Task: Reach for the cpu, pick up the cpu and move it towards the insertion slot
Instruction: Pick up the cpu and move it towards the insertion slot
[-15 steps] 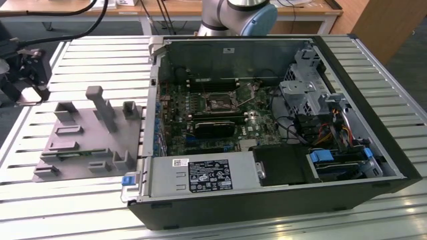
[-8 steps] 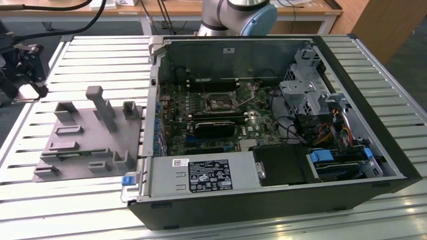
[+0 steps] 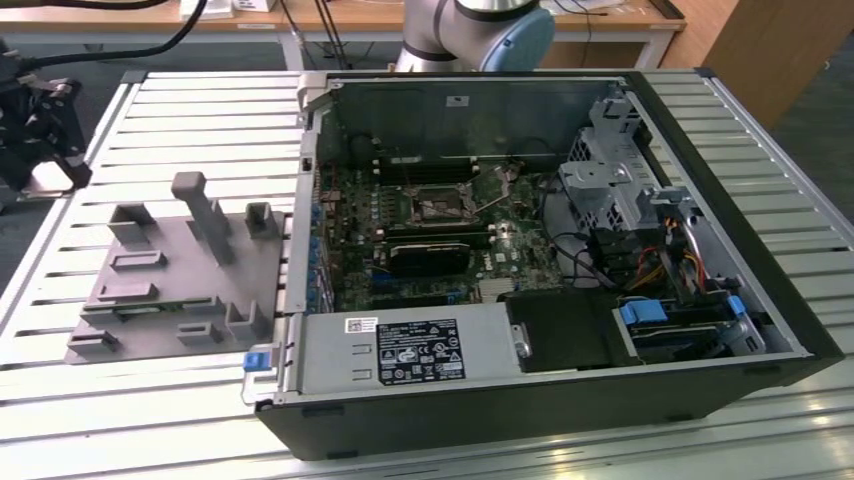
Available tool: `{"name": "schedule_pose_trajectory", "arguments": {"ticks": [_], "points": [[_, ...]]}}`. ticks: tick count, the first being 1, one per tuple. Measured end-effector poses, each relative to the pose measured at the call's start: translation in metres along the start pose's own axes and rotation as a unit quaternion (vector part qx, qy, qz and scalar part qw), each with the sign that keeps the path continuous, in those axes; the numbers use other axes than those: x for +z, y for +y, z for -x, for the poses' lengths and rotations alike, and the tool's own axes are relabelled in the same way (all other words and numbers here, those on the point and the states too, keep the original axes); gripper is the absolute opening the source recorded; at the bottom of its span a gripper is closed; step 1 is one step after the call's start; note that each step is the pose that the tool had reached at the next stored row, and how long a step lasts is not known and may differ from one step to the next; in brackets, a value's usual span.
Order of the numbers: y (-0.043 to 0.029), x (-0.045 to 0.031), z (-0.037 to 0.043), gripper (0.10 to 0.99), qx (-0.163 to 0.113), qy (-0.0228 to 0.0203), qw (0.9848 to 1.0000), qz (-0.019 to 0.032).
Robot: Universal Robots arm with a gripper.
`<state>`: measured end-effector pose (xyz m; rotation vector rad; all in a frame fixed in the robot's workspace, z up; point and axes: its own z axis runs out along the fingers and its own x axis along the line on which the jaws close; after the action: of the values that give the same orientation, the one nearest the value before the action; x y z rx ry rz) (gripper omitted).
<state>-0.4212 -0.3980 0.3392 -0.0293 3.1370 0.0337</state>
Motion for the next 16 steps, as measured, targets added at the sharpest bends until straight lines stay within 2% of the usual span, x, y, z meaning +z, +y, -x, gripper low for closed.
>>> {"name": "schedule_pose_trajectory", "arguments": {"ticks": [16], "points": [[0.0035, -0.0163, 0.0001, 0.545, 0.000, 0.0000, 1.0000, -0.0035]]}}
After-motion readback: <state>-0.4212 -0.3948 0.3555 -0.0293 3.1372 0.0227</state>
